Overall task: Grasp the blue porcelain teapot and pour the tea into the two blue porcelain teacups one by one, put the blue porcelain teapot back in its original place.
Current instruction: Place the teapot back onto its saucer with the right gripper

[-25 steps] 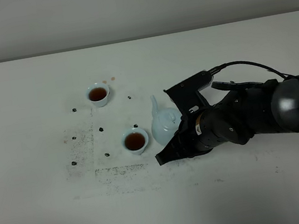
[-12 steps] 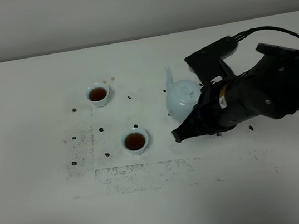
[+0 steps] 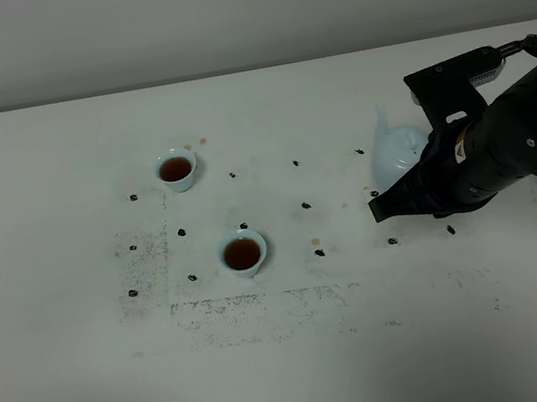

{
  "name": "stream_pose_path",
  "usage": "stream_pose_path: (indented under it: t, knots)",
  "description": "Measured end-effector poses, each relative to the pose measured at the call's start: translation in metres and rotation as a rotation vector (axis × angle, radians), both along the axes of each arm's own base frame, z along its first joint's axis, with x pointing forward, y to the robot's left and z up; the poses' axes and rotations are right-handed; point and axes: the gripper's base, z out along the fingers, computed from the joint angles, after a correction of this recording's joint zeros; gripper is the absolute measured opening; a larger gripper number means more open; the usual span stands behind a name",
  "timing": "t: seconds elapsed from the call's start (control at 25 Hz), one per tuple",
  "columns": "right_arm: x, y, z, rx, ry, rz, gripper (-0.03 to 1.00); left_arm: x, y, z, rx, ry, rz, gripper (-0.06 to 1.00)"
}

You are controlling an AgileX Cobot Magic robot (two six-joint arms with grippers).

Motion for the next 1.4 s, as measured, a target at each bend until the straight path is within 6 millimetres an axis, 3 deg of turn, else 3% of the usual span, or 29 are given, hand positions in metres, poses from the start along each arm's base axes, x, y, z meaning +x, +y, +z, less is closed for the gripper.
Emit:
stream_pose_path:
  t: [0.32,0.52,0.76,1.4]
  knots:
    - [0.020,-0.004,-0.034,-0.008,0.023,-0.013,0.04,0.000,0.000,0.000,0.000,0.000,0.000,0.72]
    - [0.036,0.002,-0.044,-0.004,0.024,-0.015,0.04,0.000,0.000,0.000,0.000,0.000,0.000,0.72]
    - [0.042,0.005,-0.060,0.006,0.042,-0.025,0.04,0.000,0.000,0.000,0.000,0.001,0.000,0.72]
    - [0.047,0.008,-0.069,0.030,0.015,-0.027,0.04,0.000,0.000,0.000,0.000,0.001,0.000,0.72]
